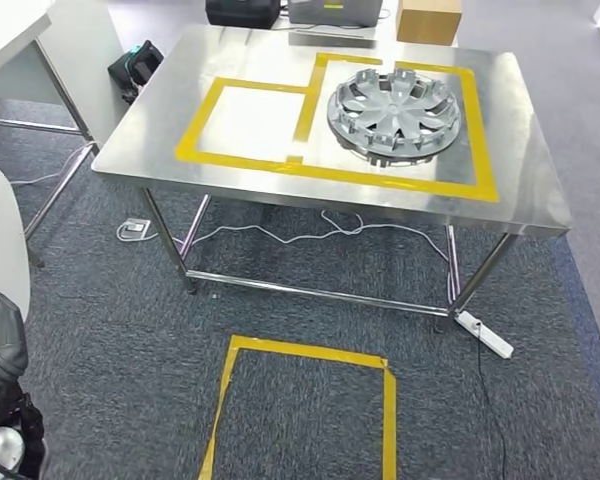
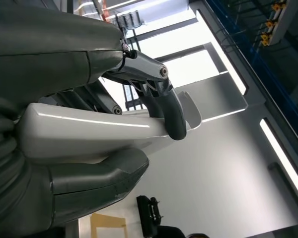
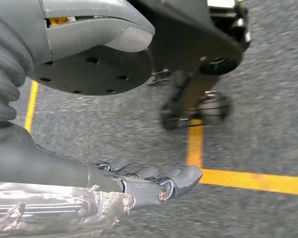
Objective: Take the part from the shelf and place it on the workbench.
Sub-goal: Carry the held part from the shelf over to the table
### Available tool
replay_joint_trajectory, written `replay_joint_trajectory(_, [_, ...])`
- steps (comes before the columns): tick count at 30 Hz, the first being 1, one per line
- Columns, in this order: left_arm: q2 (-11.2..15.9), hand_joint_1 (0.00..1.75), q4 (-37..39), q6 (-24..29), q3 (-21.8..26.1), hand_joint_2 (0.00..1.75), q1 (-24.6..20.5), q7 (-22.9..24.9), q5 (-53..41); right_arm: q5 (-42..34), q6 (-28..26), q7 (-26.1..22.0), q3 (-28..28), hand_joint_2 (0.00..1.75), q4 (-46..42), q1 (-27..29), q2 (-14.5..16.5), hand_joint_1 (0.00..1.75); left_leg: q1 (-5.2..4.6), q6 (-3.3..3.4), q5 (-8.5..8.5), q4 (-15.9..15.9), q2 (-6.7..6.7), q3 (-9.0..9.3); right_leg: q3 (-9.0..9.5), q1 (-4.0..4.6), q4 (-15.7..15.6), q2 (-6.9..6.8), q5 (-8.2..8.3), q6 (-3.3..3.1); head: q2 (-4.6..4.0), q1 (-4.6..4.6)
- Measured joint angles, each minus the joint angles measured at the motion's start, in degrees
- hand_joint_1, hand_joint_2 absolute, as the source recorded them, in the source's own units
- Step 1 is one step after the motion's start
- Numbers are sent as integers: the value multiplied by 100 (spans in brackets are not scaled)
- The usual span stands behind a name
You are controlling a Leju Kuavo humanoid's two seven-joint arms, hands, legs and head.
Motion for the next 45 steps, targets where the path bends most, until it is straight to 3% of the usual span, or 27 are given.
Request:
replay_joint_trajectory(1, [1,175,5,0,-1,175,-1,8,1,0,-2,4,-2,175,1,19,0,0,-12,-17,-123,-1,-14,110,-6,24,-233,4,525,-37,-1,-6])
replay_joint_trajectory(2, [3,175,9,0,-1,175,-6,14,3,0,-4,8,-3,175,0,32,0,0,-15,-40,-218,-1,-30,224,21,46,-392,9,922,-71,-1,-22])
replay_joint_trajectory(3, [3,175,10,0,-1,175,-11,18,5,0,-7,11,-4,175,-1,27,0,0,-19,-72,-251,46,-45,311,73,64,-465,13,1056,-92,-2,-28])
replay_joint_trajectory(5, [7,175,8,0,-1,175,-21,22,8,0,-10,10,-4,175,-2,-28,-1,0,-8,-136,-84,395,-44,240,271,56,-505,21,1009,-142,-1,-32])
replay_joint_trajectory(7, [11,175,9,2,-4,175,-30,22,5,0,-14,5,-4,175,-4,-79,-3,0,0,-200,144,1111,0,-207,486,22,-587,23,908,-189,-1,-54])
replay_joint_trajectory(8, [14,175,9,4,-5,175,-28,22,5,0,-15,4,-4,175,-5,-84,-4,0,12,-232,101,1428,25,-466,595,9,-631,22,834,-205,-1,-72])
replay_joint_trajectory(10, [17,175,10,8,-5,175,-19,22,7,4,-11,6,-4,175,-6,-64,-4,0,45,-291,-377,1700,44,-887,837,-20,-699,29,677,-208,-1,-79])
replay_joint_trajectory(12, [19,175,11,11,-6,175,-6,22,9,13,-3,6,-4,175,-6,-46,-4,0,77,-344,-876,1572,52,-1142,1115,-72,-739,51,503,-170,-1,-84])
replay_joint_trajectory(13, [20,175,11,14,-7,175,2,22,12,18,2,4,-4,175,-6,-43,-4,0,96,-377,-883,1380,60,-1206,1269,-106,-756,66,403,-132,-1,-86])
replay_joint_trajectory(14, [20,175,12,18,-7,175,14,22,16,22,5,2,-4,175,-6,-41,-4,0,122,-415,-614,1103,81,-1234,1400,-134,-781,78,300,-89,-2,-91])
replay_joint_trajectory(16, [20,175,31,30,-8,175,38,29,35,26,10,-2,-7,175,-6,-43,-14,0,191,-471,410,413,191,-1269,1672,-144,-842,104,92,-10,-1,-136])
replay_joint_trajectory(17, [17,175,42,35,-9,175,49,39,45,26,11,-2,-8,175,-7,-45,-20,0,215,-469,797,178,245,-1263,1777,-133,-913,108,-19,20,-2,-144])
replay_joint_trajectory(18, [14,175,49,39,-10,175,52,47,51,26,12,-3,-9,175,-7,-53,-25,0,228,-451,982,36,280,-1256,1895,-120,-999,107,-115,51,-3,-152])
replay_joint_trajectory(20, [7,175,43,43,-9,175,40,56,52,26,12,-4,-9,175,-8,-71,-25,0,237,-388,986,-8,250,-1184,2062,-117,-1174,64,-245,111,-4,-119])
replay_joint_trajectory(22, [7,175,36,45,-9,175,26,55,46,27,14,-3,-8,175,-8,-85,-24,0,248,-310,1027,-48,211,-1106,2040,-124,-967,15,-420,152,-2,-77])
replay_joint_trajectory(23, [7,175,36,45,-10,175,24,56,42,28,15,-1,-7,175,-8,-87,-24,0,242,-266,1030,-58,202,-1065,1881,-127,-642,4,-588,166,-2,-50])
replay_joint_trajectory(25, [8,175,37,50,-17,175,19,59,30,30,20,5,-5,175,-8,-88,-24,0,191,-196,971,-57,195,-1025,1332,-111,182,-6,-915,162,-2,-20])
replay_joint_trajectory(26, [8,175,37,57,-21,175,20,61,24,31,21,9,-4,175,-8,-82,-24,0,154,-168,943,-56,184,-1011,1093,-93,442,-7,-938,138,-2,-16])
replay_joint_trajectory(28, [7,175,37,78,-25,175,24,64,7,36,23,15,-5,175,-8,-65,-24,0,72,-121,892,-55,155,-962,914,-34,292,-6,-586,32,-2,-13])
replay_joint_trajectory(30, [5,175,38,94,-29,175,25,67,-9,42,22,14,-6,175,-9,-59,-27,0,4,-93,846,-58,136,-879,1043,54,-387,6,14,-133,-2,-29])
replay_joint_trajectory(32, [5,175,39,107,-35,175,28,74,-16,45,22,13,-4,175,-9,-59,-31,0,-19,-101,815,-58,120,-822,1151,120,-798,26,354,-225,-2,-51])
replay_joint_trajectory(35, [7,175,36,117,-38,175,53,89,-24,57,28,13,-4,175,-8,-63,-26,0,-5,-167,799,-66,104,-813,1185,123,-890,36,423,-219,-2,-62])
replay_joint_trajectory(37, [11,175,27,116,-41,175,56,90,-46,67,32,11,-5,175,-9,-65,-19,0,-10,-231,664,122,106,-896,1271,79,-973,39,468,-231,-2,-93])
replay_joint_trajectory(40, [34,175,24,112,-55,175,63,91,-80,79,42,9,-7,175,-10,-63,-15,0,19,-322,205,1118,113,-1381,1355,52,-1013,36,466,-246,-2,-133])
replay_joint_trajectory(41, [43,175,24,109,-62,175,68,92,-94,80,45,9,-7,175,-10,-60,-15,0,30,-340,140,1401,114,-1538,1375,51,-1012,36,444,-244,-2,-132])
replay_joint_trajectory(43, [53,175,24,104,-75,175,71,92,-119,81,48,8,-7,175,-9,-56,-15,0,44,-359,335,1388,115,-1586,1447,44,-1011,41,378,-227,-2,-132])
replay_joint_trajectory(45, [57,175,24,103,-79,175,68,92,-133,83,50,5,-7,175,-9,-54,-14,0,57,-367,768,718,116,-1279,1543,31,-1011,51,270,-180,-2,-131])
